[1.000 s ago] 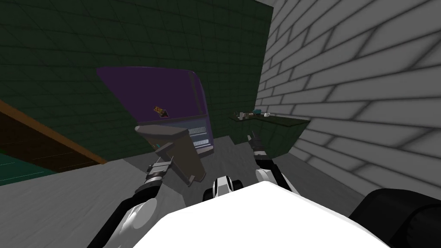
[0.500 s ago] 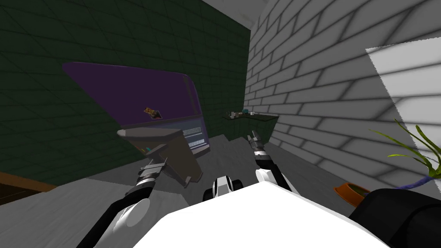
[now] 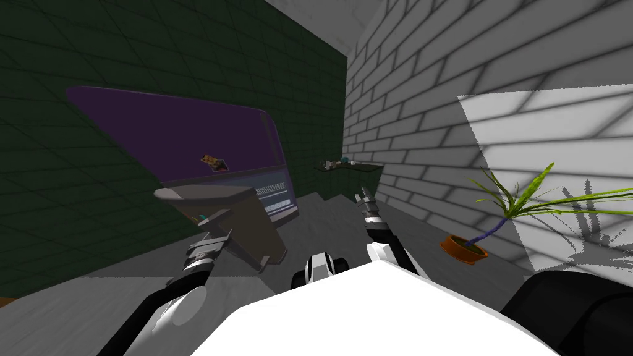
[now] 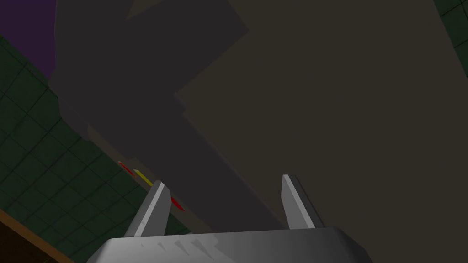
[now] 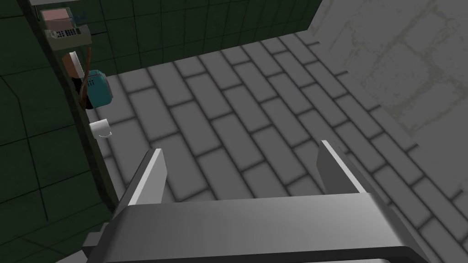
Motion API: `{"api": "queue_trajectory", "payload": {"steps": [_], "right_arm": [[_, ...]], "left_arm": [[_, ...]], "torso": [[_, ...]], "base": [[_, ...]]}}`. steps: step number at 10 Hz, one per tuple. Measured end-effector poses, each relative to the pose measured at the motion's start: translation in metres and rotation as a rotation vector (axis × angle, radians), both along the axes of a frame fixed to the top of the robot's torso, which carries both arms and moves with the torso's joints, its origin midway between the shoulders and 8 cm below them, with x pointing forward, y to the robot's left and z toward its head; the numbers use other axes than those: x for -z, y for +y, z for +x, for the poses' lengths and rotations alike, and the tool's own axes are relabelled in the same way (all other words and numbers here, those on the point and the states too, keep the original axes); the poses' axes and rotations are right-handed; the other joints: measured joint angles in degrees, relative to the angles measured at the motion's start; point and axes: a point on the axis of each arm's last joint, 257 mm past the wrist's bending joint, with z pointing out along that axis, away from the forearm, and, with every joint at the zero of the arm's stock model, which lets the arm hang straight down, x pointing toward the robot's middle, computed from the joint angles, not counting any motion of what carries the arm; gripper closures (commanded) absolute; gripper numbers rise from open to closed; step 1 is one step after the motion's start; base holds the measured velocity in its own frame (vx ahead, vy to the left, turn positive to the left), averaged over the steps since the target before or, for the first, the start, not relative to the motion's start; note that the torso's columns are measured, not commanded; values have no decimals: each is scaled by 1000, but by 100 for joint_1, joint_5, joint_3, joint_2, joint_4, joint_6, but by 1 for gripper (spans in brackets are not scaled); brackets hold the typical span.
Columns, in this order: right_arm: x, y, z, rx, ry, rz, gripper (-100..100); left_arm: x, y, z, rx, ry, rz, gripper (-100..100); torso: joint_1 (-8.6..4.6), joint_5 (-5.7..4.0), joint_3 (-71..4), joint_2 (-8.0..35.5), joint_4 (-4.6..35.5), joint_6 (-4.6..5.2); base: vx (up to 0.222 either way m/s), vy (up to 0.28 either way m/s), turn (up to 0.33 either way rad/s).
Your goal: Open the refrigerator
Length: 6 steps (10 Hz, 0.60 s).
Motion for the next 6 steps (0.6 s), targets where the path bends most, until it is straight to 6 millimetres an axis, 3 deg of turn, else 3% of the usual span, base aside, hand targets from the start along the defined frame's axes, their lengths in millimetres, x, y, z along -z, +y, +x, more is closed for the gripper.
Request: {"api": "queue_trajectory", "payload": {"steps": [3, 4, 6], "right_arm": [[0, 0, 0, 0, -1, 0, 0], [0, 0, 0, 0, 0, 0, 0], [0, 0, 0, 0, 0, 0, 0]], "left_arm": [[-10, 45, -5, -53, -20, 4, 100], [-13, 59, -7, -80, -25, -1, 100], [-20, 88, -16, -125, -29, 2, 100]], "torso": [[39, -26, 38, 76, 43, -6], [7, -28, 38, 75, 44, -1], [-43, -51, 24, 61, 41, 12]], "base": [[-330, 68, -451], [-231, -13, -122], [-293, -6, -343]]}}
